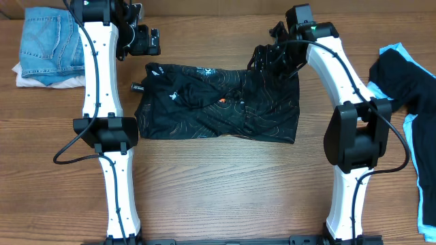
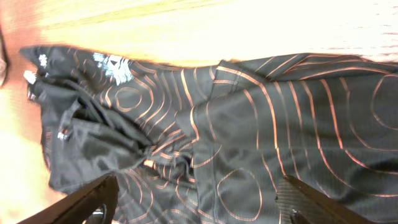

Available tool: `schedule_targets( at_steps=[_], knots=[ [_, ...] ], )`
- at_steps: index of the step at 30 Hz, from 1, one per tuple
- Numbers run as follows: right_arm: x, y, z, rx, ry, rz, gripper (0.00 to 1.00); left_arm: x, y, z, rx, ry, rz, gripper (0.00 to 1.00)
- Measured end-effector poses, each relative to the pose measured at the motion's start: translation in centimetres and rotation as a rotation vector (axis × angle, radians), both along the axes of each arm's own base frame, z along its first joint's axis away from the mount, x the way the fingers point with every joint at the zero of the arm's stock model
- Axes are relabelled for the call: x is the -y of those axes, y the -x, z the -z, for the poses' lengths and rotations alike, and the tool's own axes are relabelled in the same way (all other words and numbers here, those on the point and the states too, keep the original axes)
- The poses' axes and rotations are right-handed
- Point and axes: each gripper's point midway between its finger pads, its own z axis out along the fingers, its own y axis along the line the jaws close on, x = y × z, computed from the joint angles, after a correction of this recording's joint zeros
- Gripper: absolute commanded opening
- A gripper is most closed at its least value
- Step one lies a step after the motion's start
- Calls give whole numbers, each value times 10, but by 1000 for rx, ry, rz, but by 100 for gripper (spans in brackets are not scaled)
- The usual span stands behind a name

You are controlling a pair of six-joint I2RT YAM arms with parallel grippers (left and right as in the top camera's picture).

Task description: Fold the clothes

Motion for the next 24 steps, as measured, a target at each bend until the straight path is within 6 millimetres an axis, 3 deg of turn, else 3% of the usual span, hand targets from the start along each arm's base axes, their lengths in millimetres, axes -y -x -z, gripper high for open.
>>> schedule_targets(
  at_steps=[9,14,18,24],
  knots=[
    [-24,-4,5,16,59,58,73,0,0,0,0,0,0,100],
    [-41,-3,25,6,132,98,73,0,0,0,0,0,0,100],
    [-44,0,38,-2,213,158,73,0,0,0,0,0,0,100],
    [-41,-9,39,32,258,236,72,0,0,0,0,0,0,100]
  ],
)
